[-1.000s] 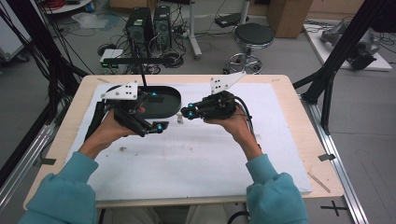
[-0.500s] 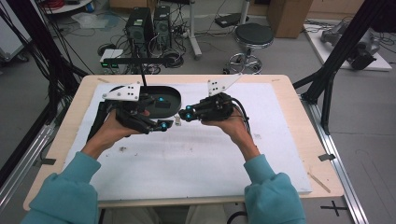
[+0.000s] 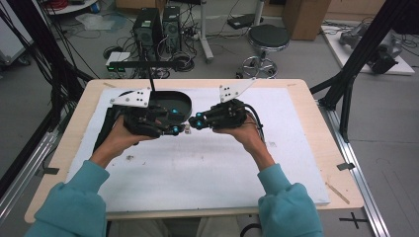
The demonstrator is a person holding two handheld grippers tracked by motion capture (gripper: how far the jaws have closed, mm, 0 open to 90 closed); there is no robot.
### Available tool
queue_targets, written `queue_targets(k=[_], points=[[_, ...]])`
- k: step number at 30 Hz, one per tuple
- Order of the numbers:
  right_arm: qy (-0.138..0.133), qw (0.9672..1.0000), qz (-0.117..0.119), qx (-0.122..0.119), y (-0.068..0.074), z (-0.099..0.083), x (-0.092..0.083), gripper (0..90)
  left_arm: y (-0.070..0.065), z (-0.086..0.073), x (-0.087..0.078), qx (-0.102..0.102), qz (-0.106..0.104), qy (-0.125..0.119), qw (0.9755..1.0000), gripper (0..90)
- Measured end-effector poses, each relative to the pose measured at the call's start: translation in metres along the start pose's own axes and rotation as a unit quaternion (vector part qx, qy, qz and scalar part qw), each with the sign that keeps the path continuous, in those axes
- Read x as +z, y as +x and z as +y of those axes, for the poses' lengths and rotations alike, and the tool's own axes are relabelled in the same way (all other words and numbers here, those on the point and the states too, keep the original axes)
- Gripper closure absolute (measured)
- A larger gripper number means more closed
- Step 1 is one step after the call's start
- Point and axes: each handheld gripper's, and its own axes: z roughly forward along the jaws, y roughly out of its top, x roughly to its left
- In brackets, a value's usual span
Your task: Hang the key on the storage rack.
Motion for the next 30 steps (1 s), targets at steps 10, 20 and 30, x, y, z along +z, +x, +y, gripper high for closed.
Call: queue_targets(k=[10, 20, 30], points=[[-0.001, 1.0, 0.003, 0.0, 0.0006, 0.0001, 0.0003, 88.7, -0.0003, -0.0003, 0.0004, 0.002, -0.002, 0.007, 1.0, 73.1], [-0.002, 1.0, 0.007, -0.003, 0.0001, 0.0001, 0.0009, 88.7, -0.0007, -0.0004, 0.0009, 0.002, -0.001, 0.014, 0.9999, 80.0], [-0.002, 1.0, 0.006, -0.008, -0.0005, 0.0002, 0.0021, 88.7, -0.0003, -0.0006, 0.0015, 0.002, 0.0, 0.017, 0.9998, 84.9]])
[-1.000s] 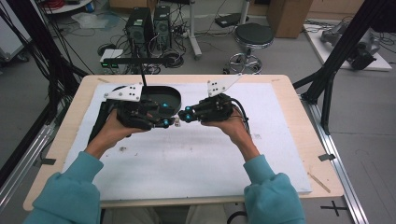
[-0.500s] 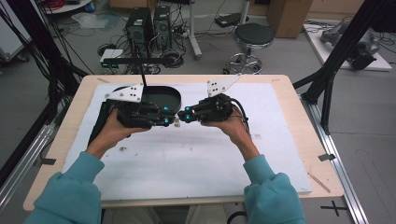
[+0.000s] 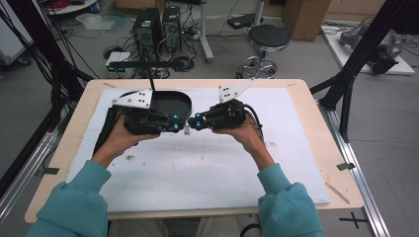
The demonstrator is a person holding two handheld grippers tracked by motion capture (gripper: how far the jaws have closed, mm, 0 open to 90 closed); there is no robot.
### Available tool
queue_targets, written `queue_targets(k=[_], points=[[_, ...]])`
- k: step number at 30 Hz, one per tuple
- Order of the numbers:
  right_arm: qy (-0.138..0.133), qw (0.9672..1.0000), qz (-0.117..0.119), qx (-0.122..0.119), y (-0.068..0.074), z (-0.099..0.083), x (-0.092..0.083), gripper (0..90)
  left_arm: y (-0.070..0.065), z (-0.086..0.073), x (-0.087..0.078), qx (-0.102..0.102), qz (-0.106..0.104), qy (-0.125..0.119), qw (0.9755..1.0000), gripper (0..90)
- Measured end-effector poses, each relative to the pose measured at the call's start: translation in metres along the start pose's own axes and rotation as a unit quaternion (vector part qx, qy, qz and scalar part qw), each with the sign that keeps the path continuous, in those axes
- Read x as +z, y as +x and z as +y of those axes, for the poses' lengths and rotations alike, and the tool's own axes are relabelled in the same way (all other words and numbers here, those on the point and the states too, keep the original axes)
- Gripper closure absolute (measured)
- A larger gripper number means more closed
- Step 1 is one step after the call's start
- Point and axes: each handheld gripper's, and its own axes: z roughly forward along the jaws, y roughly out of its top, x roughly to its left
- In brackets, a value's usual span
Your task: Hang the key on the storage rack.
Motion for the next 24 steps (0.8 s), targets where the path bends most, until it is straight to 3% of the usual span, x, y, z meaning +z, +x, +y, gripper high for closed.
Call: queue_targets(k=[12, 22, 24], points=[[-0.002, 1.0, 0.004, 0.003, -0.0003, -0.0003, 0.001, 88.7, -0.0004, 0.0007, -0.0002, -0.008, -0.002, 0.004, 1.0, 87.8], [-0.009, 0.9999, -0.001, -0.008, -0.0018, -0.0006, 0.0023, 87.4, -0.0017, 0.0012, -0.001, -0.001, 0.005, 0.005, 1.0, 88.0], [-0.01, 1.0, 0.001, 0.002, -0.0013, -0.0009, 0.0021, 83.3, -0.0026, 0.0014, -0.001, 0.007, 0.008, 0.007, 0.9999, 88.3]])
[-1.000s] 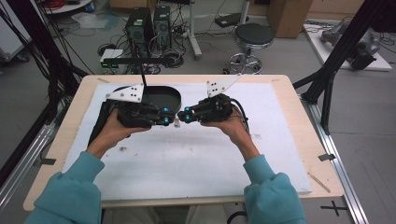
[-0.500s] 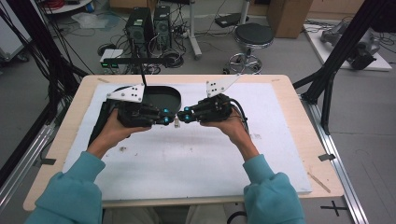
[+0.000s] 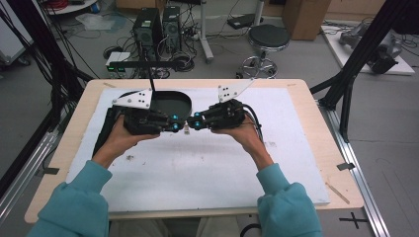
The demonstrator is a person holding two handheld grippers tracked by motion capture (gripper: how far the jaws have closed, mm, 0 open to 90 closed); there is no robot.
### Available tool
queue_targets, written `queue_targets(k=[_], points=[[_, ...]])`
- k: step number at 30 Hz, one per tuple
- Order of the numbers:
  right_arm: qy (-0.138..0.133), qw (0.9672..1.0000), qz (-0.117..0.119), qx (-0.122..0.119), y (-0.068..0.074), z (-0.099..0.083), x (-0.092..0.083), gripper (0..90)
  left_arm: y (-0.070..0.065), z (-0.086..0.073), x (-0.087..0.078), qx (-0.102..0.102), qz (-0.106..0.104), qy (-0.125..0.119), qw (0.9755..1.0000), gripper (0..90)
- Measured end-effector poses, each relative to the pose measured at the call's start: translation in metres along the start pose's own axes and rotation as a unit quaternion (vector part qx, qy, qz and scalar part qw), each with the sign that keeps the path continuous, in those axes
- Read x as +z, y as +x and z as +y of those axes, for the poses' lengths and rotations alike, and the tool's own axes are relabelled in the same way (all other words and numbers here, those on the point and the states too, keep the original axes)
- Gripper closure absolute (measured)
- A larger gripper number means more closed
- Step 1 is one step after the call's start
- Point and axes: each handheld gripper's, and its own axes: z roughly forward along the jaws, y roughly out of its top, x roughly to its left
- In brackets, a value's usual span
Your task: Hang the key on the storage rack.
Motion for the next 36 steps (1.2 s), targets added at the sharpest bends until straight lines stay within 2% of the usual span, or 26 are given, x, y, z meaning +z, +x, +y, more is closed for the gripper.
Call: queue_targets(k=[2, 3, 4, 6, 7, 9, 10, 13, 14, 19, 23, 27, 29, 34, 36], points=[[-0.019, 0.9997, 0.007, 0.017, -0.001, -0.001, 0.0, 60.1, 0.0, -0.001, 0.0, -0.001, 0.002, 0.003, 1.0, 88.4], [-0.024, 0.9994, -0.003, 0.025, -0.002, -0.001, 0.001, 51.4, 0.001, -0.001, 0.0, -0.001, 0.004, 0.003, 1.0, 88.4], [-0.019, 0.9994, -0.019, 0.022, -0.002, -0.001, 0.001, 44.5, 0.002, -0.001, 0.0, -0.002, 0.004, 0.004, 1.0, 88.4], [-0.013, 0.9981, -0.056, 0.022, -0.001, -0.001, 0.002, 20.7, 0.003, -0.001, 0.0, -0.002, 0.008, 0.001, 1.0, 88.4], [-0.01, 0.9966, -0.075, 0.033, 0.0, -0.002, 0.002, 11.6, 0.003, -0.001, 0.0, -0.004, 0.009, 0.0, 1.0, 88.4], [0.0, 0.9924, -0.118, 0.035, 0.001, -0.003, 0.002, 0.7, 0.003, -0.001, -0.001, 0.001, 0.012, 0.002, 0.9999, 88.4], [0.002, 0.9901, -0.135, 0.039, 0.001, -0.003, 0.0, 0.4, 0.003, -0.001, -0.001, 0.0, 0.014, 0.001, 0.9999, 88.4], [-0.01, 0.9875, -0.152, 0.041, 0.003, -0.006, -0.009, 0.4, 0.005, -0.001, -0.003, -0.002, 0.02, -0.001, 0.9998, 88.4], [-0.01, 0.9861, -0.162, 0.035, 0.003, -0.007, -0.012, 0.4, 0.006, -0.001, -0.005, -0.004, 0.023, -0.002, 0.9997, 88.4], [-0.022, 0.9789, -0.2, 0.038, 0.01, -0.014, -0.031, 0.4, 0.011, 0.003, -0.013, -0.009, 0.039, 0.007, 0.9992, 88.3], [-0.037, 0.9692, -0.241, 0.037, 0.017, -0.026, -0.046, 0.4, 0.015, 0.015, -0.022, -0.013, 0.05, 0.007, 0.9986, 88.3], [-0.055, 0.9602, -0.27, 0.046, 0.023, -0.042, -0.062, 0.4, 0.021, 0.025, -0.032, -0.015, 0.062, 0.011, 0.9979, 88.3], [-0.059, 0.9547, -0.288, 0.048, 0.026, -0.051, -0.069, 0.4, 0.023, 0.03, -0.036, -0.017, 0.069, 0.011, 0.9974, 88.3], [-0.069, 0.9423, -0.323, 0.054, 0.036, -0.075, -0.086, 0.4, 0.033, 0.041, -0.044, -0.012, 0.082, 0.031, 0.9961, 88.3], [-0.071, 0.937, -0.337, 0.06, 0.041, -0.085, -0.093, 0.4, 0.037, 0.046, -0.047, -0.007, 0.092, 0.047, 0.9947, 88.3]])
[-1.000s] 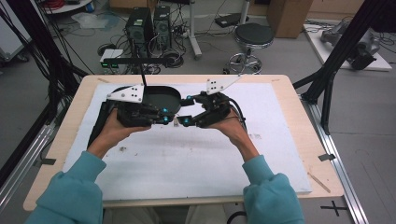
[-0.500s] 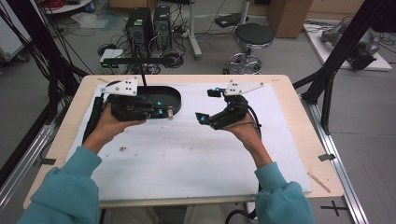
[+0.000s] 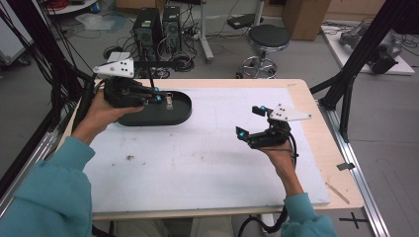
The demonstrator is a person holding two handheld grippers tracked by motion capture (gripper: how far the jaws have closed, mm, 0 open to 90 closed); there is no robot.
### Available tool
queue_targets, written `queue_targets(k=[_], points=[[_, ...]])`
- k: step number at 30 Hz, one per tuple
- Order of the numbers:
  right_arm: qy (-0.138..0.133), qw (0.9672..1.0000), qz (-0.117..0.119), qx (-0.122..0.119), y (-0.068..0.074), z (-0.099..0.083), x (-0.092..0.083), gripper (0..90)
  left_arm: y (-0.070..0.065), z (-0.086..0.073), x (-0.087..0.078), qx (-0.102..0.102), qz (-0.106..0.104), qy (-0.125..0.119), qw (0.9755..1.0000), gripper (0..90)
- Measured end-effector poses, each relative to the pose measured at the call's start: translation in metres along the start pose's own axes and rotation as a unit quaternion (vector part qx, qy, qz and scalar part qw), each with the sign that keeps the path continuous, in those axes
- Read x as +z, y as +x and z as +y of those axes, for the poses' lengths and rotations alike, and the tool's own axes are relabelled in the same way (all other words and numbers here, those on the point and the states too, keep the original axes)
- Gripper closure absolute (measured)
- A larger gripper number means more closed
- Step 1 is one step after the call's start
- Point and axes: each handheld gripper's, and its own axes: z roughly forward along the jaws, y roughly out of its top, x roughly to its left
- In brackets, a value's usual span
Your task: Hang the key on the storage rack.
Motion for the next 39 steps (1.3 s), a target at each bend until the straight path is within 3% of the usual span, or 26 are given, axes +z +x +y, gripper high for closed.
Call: queue_targets(k=[9, 14, 21, 31, 39], points=[[-0.003, 0.9988, -0.047, 0.014, -0.007, -0.042, -0.03, 0.4, 0.031, 0.024, -0.015, 0.005, 0.044, 0.056, 0.9974, 88.3], [-0.008, 0.9982, -0.056, 0.017, -0.007, -0.057, -0.037, 0.4, 0.048, 0.031, -0.019, 0.004, 0.072, 0.086, 0.9937, 88.3], [-0.025, 0.9967, -0.073, 0.026, -0.009, -0.072, -0.046, 0.4, 0.066, 0.029, -0.02, -0.009, 0.1, 0.106, 0.9893, 88.3], [-0.045, 0.9938, -0.098, 0.026, -0.009, -0.079, -0.049, 0.4, 0.088, 0.016, -0.002, -0.034, 0.13, 0.141, 0.9809, 88.3], [-0.039, 0.9926, -0.11, 0.034, -0.011, -0.092, -0.049, 0.4, 0.098, 0.009, 0.018, -0.048, 0.139, 0.157, 0.9766, 88.3]])
